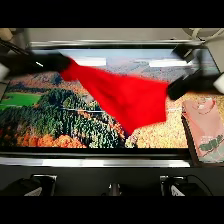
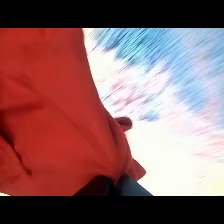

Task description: Fold the shirts.

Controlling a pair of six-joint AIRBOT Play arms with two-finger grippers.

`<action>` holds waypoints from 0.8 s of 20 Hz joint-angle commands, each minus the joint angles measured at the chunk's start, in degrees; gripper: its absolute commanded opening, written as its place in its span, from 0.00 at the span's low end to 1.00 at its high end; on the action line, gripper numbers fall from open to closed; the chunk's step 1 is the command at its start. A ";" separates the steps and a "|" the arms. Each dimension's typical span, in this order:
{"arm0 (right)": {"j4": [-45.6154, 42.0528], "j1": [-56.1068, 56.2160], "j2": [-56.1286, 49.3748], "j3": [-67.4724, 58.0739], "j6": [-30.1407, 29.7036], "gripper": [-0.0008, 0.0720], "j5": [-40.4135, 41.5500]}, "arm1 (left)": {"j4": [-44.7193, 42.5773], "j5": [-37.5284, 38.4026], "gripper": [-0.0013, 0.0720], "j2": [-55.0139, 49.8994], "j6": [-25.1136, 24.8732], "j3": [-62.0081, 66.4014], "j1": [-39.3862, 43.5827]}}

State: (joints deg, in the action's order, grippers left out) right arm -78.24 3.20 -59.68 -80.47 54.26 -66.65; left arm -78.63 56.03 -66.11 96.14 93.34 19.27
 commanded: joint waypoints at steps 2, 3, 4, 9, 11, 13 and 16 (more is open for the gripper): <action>-15.21 0.04 9.38 -25.92 3.04 0.03 -1.29 | -3.06 4.90 0.05 13.66 -2.95 11.98 -7.98; -14.97 0.04 11.47 -26.88 4.87 0.03 -1.79 | -3.04 6.05 0.05 16.35 -2.60 11.10 -8.76; -14.49 0.04 12.92 -26.88 6.19 0.03 -2.29 | -3.02 6.32 0.05 18.58 -1.62 9.77 -8.90; -13.92 0.04 12.81 -26.67 6.23 0.03 -11.15 | -3.06 8.31 0.05 21.88 -1.01 0.96 -8.90; -13.81 0.04 11.50 -26.67 6.14 0.03 -17.66 | -3.04 6.99 0.05 21.86 -1.01 -1.57 -8.90; -13.20 0.04 9.09 -26.64 6.19 0.03 -28.76 | -3.26 4.07 0.05 21.73 -1.03 -3.32 -8.90; -10.56 0.04 4.70 -21.14 6.43 0.03 -39.30 | -3.50 1.05 0.05 19.89 -1.03 -5.25 -8.90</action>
State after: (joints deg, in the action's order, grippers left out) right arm -90.94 3.25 -52.01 -104.99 60.42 -94.08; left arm -81.87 59.96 -45.25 95.09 90.28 10.44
